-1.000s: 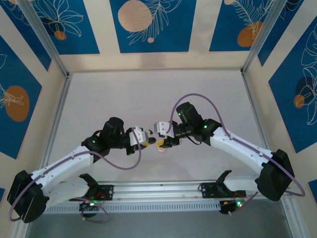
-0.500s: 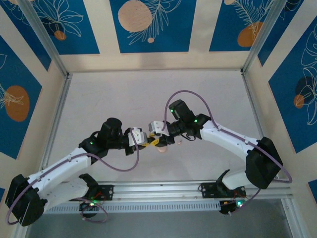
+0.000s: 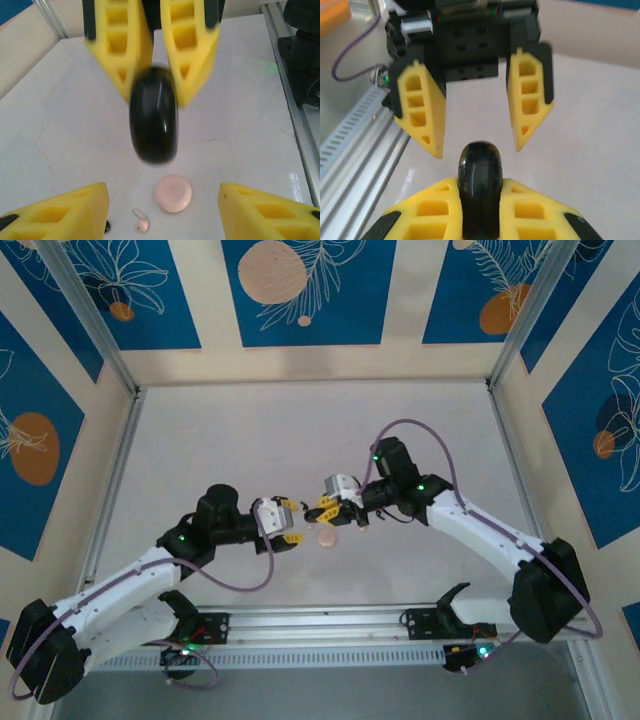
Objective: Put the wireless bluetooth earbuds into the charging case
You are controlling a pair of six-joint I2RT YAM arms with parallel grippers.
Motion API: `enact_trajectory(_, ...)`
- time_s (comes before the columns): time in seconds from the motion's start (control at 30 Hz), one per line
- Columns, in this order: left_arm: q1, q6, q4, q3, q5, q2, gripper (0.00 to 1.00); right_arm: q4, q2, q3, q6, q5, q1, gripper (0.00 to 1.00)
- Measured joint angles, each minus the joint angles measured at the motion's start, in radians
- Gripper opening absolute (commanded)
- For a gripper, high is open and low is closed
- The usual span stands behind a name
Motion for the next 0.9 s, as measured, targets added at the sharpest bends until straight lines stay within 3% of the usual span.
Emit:
enact_trajectory(0.4, 0.0, -0.106, 0.237, -0.043, 0.093, 0.0, 0.57, 0.225, -0.069, -0.087, 0.154, -0.173, -0.043, 0.11)
enact_trajectory(0.9, 0.0, -0.185, 0.354, -0.045, 0.153, 0.0, 0.37, 0.321, -0.014, -0.088, 0.213, -0.213, -0.016, 0.11)
